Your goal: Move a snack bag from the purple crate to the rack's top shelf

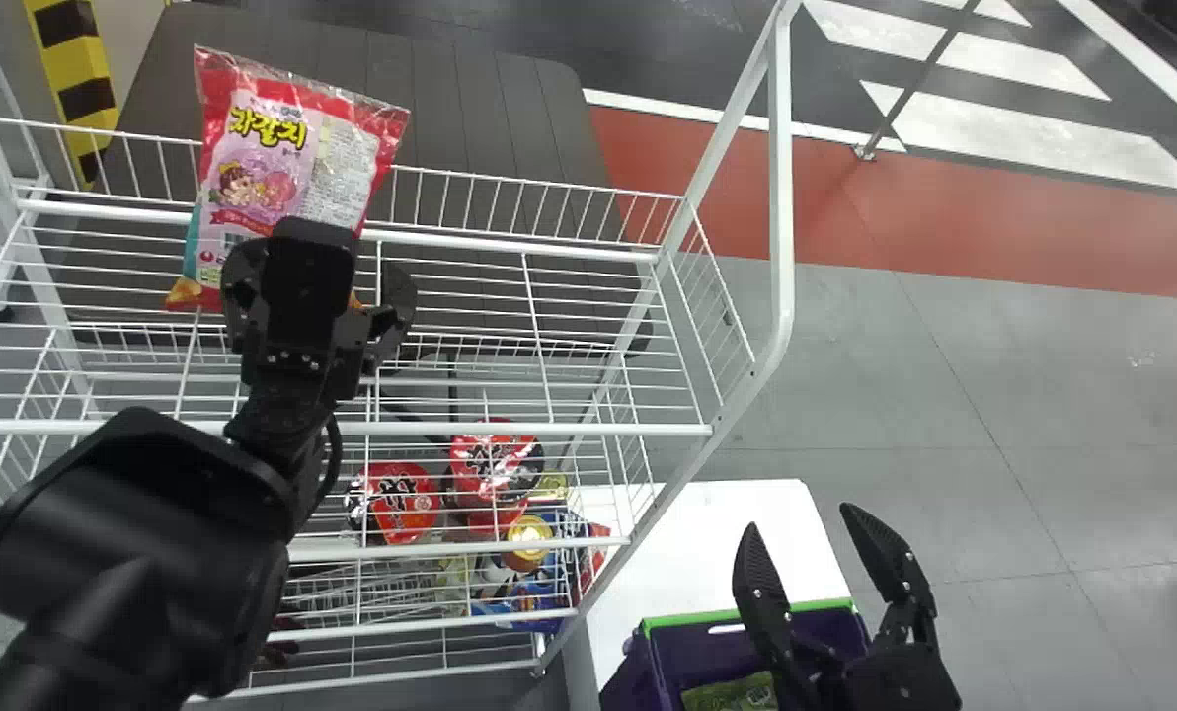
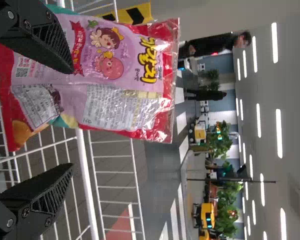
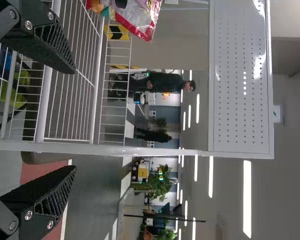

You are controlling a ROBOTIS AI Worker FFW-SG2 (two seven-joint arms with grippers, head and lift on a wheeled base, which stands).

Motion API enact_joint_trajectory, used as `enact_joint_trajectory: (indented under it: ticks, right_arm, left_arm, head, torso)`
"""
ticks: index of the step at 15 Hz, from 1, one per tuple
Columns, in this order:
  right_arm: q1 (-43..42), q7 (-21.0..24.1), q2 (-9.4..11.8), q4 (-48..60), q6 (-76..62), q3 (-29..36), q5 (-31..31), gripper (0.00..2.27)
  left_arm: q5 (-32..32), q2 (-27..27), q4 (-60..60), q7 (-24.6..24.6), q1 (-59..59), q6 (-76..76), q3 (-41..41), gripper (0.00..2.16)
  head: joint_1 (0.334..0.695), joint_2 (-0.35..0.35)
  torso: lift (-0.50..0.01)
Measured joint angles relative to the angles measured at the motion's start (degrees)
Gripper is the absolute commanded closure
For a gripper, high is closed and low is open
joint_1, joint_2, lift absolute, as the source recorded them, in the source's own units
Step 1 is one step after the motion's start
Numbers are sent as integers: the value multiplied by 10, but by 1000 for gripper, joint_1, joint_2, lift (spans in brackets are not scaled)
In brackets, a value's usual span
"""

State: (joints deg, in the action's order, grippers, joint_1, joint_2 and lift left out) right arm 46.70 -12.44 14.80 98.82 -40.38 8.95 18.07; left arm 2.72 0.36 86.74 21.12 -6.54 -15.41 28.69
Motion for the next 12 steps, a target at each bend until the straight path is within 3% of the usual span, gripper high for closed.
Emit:
enact_joint_trajectory:
  ticks: [8, 12]
  right_arm:
    - [-3, -3, 1, -9, -12, 0, 0, 154]
    - [-4, -5, 0, -14, -22, 0, 0, 154]
  left_arm:
    - [16, -1, -47, -4, -24, 6, -19, 235]
    - [18, -1, -54, -7, -26, 5, -24, 394]
  head:
    - [695, -350]
    - [695, -348]
  torso:
    - [-1]
    - [-1]
